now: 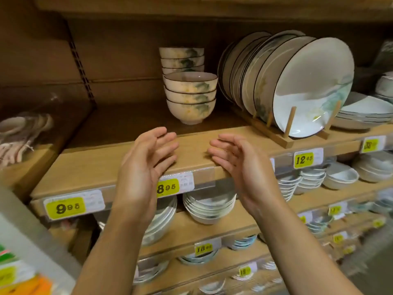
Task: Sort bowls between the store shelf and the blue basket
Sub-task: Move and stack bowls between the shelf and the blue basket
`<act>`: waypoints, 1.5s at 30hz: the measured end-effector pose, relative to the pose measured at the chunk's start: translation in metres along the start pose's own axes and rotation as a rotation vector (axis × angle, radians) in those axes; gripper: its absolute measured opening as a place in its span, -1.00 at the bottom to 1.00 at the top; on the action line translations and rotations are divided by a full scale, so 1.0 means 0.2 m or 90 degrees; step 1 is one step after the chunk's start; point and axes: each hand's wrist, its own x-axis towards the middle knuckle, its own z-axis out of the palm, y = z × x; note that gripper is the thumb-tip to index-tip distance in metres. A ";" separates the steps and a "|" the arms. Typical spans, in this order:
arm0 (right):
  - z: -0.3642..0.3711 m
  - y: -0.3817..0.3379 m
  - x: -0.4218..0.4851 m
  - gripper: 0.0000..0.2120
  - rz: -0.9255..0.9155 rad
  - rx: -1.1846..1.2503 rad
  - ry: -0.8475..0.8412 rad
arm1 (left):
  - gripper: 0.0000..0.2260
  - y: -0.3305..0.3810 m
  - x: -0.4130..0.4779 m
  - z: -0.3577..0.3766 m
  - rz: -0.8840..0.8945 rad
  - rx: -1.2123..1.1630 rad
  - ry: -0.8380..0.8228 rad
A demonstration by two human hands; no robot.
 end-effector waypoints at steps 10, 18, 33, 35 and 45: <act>-0.28 0.17 -0.26 -0.76 0.125 0.082 -0.027 | -0.70 -0.15 -0.48 -0.16 -0.090 -0.008 0.129; -0.29 0.44 -0.36 -0.78 0.323 -0.055 -0.269 | -0.75 -0.22 -0.98 -0.24 -0.096 0.025 0.474; 0.35 0.93 -1.25 -0.80 0.437 -0.231 -0.584 | -0.79 0.12 -2.05 -0.90 -0.054 0.049 0.780; 0.46 1.00 -1.36 -0.81 0.436 -0.252 -0.587 | -0.80 0.18 -2.14 -1.03 -0.059 0.045 0.793; 0.88 1.39 -1.77 -0.85 0.448 -0.342 -0.536 | -0.81 0.33 -2.45 -1.62 -0.162 0.057 0.796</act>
